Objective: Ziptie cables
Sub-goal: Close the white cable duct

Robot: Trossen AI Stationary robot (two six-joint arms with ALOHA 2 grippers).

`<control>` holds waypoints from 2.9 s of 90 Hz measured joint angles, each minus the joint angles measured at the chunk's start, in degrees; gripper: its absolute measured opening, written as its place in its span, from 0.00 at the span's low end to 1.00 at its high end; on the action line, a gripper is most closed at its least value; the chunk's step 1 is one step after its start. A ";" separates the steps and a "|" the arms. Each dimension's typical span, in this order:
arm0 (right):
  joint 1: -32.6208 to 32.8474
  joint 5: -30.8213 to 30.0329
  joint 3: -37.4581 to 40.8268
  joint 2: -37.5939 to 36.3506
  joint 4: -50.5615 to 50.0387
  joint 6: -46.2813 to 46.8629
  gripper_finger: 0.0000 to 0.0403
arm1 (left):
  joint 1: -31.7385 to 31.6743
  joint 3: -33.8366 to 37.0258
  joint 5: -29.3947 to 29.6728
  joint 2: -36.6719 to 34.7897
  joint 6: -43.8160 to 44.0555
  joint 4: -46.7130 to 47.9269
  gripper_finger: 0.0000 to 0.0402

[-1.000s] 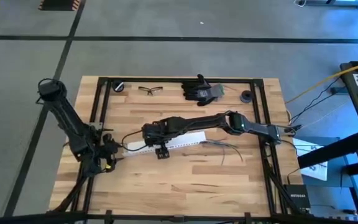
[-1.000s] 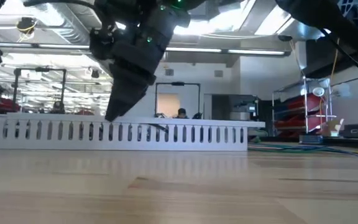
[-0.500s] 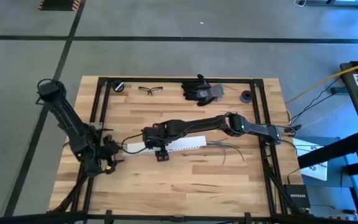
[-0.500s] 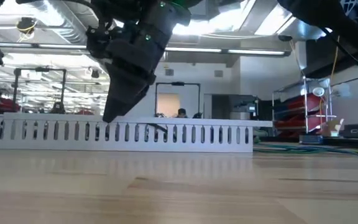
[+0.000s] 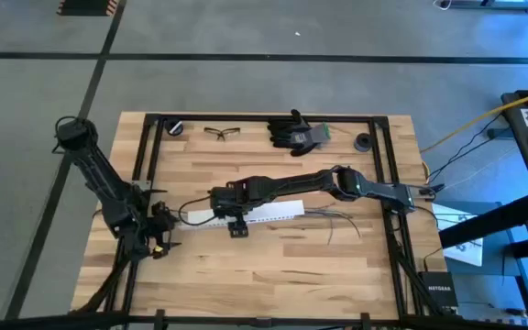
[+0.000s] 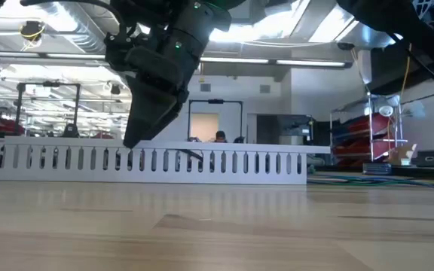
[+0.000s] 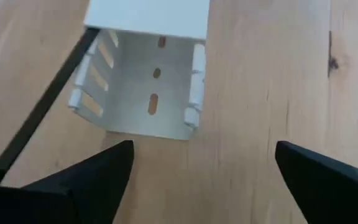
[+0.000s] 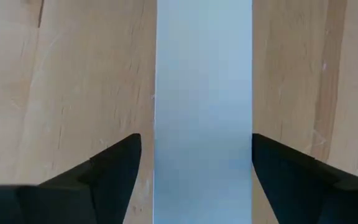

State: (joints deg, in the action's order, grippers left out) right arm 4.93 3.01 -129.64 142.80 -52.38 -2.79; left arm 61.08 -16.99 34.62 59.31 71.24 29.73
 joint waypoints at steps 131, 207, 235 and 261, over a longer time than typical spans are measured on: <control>1.05 -1.56 0.00 0.07 2.03 -0.70 0.71 | 0.81 0.02 1.33 -0.02 -2.29 -7.54 0.94; 1.05 -5.14 0.00 0.07 5.32 -0.54 0.71 | -5.67 1.53 9.88 0.21 -2.49 -10.53 0.94; 1.05 -2.84 -0.02 0.07 10.89 -3.53 0.71 | -5.95 4.32 11.58 0.24 -4.36 -12.89 0.83; -0.03 1.14 4.58 0.10 23.53 -2.03 0.71 | -3.84 8.92 14.52 0.24 -5.65 -20.13 0.73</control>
State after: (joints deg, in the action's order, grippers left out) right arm 4.89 4.15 -125.07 142.90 -28.85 -4.82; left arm 57.24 -8.08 49.14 59.55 65.59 9.60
